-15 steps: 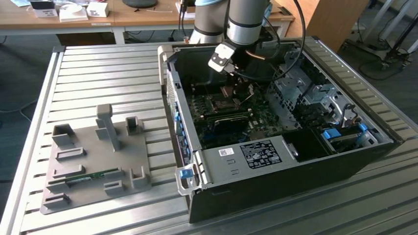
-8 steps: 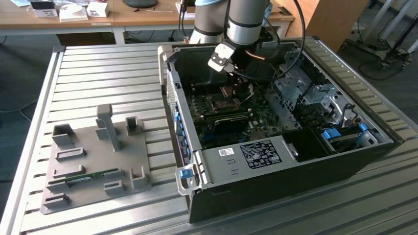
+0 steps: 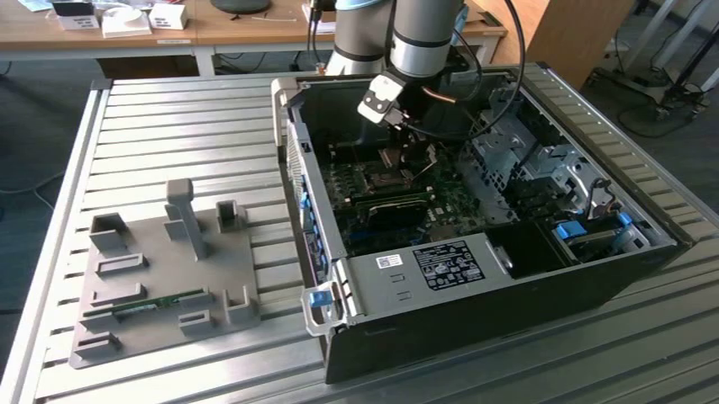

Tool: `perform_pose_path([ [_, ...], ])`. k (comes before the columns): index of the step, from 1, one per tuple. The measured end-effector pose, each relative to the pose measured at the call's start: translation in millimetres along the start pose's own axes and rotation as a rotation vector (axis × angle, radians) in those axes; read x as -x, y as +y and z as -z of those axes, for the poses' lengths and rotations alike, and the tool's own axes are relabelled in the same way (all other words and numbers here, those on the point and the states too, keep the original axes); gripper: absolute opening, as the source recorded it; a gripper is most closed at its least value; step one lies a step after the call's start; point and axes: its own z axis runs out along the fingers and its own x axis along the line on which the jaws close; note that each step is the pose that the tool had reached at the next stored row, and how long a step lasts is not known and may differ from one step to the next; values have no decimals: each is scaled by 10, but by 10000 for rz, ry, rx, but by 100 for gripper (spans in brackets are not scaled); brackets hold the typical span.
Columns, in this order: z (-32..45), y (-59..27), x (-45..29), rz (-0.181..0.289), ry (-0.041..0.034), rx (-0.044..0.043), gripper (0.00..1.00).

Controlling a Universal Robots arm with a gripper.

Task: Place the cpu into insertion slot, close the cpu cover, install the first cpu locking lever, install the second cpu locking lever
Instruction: 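Place the cpu into insertion slot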

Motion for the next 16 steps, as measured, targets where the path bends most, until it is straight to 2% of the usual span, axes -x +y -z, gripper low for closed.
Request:
perform_pose_path([
  [16, -41, -3, 1, 0, 3, -1, 54],
])
